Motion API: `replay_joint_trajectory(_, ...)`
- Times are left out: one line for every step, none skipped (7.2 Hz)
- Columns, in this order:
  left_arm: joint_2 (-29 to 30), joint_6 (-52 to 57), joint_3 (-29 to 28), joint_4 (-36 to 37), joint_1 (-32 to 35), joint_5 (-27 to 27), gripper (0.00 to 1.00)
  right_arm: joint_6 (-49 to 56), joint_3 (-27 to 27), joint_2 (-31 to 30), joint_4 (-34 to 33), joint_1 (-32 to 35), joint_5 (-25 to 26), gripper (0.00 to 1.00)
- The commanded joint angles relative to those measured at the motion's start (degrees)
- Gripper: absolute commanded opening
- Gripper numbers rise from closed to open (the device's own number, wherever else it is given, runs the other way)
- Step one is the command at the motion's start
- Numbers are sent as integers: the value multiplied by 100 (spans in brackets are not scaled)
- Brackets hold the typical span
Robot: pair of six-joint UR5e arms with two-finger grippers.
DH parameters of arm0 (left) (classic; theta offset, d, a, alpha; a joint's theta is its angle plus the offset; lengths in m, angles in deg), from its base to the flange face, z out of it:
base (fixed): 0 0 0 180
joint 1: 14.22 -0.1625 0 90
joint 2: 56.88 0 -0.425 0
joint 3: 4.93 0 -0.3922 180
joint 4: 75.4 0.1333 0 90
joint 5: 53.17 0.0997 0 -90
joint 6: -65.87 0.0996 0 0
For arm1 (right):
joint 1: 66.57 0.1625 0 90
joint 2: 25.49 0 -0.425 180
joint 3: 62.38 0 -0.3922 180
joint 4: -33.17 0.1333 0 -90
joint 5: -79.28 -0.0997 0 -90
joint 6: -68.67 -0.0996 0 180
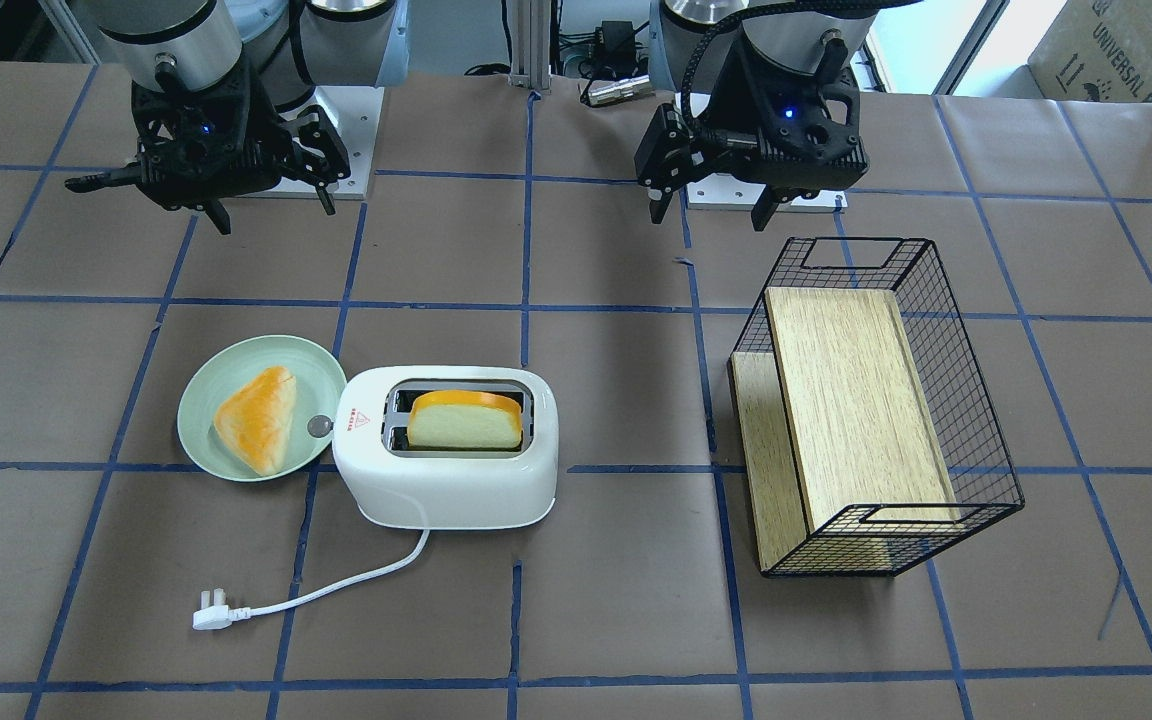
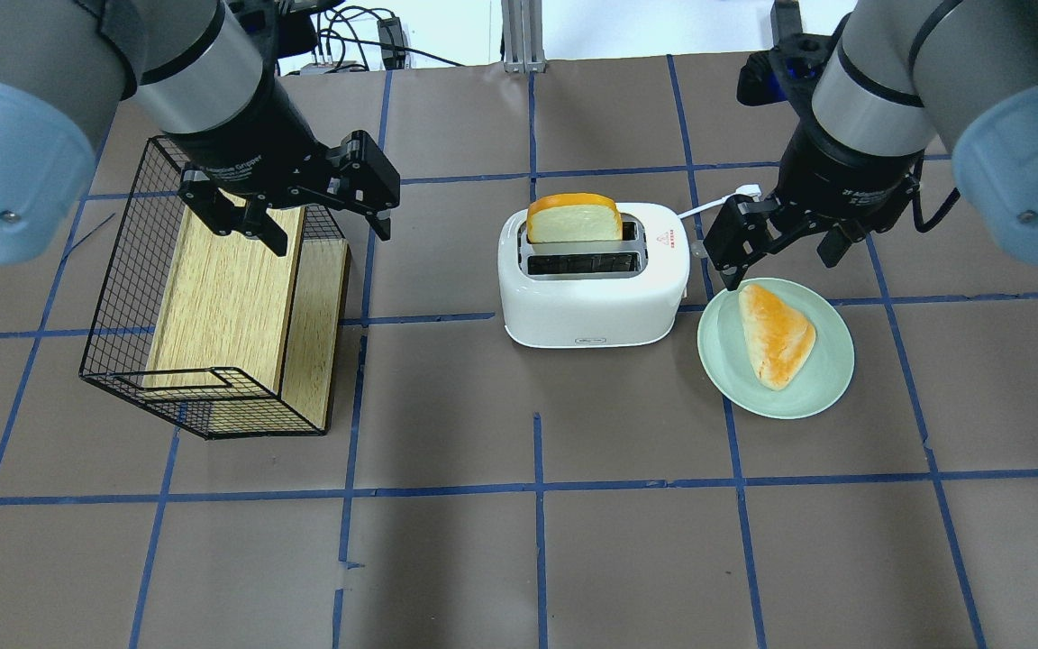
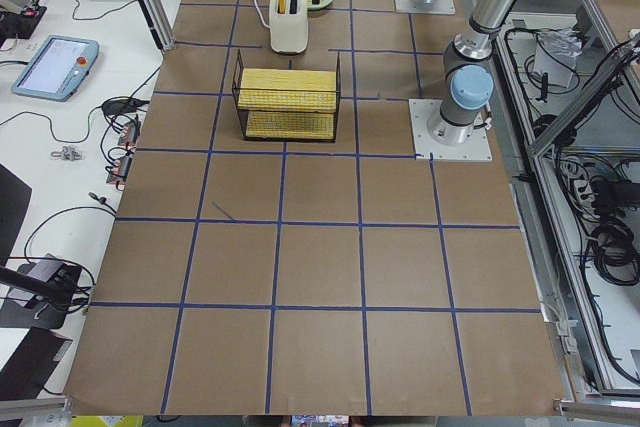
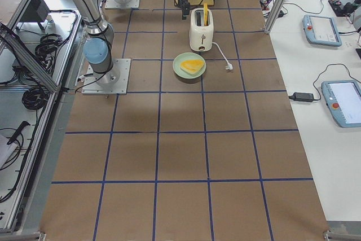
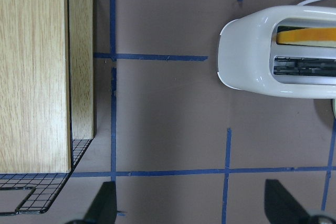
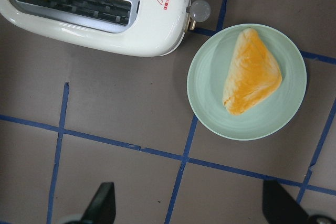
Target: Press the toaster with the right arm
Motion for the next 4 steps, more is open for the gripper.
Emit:
replay_joint_trajectory(0,0,0,0,1,0,100,3,-2,3,7,0,0,100)
replay_joint_trajectory(0,0,0,0,1,0,100,3,-11,3,7,0,-35,100)
replay_joint_trajectory(0,0,0,0,-7,0,100,46,-11,46,-2,0,-53,100)
replay_joint_trajectory(0,0,0,0,1,0,100,47,-11,64,-28,-9,-53,100)
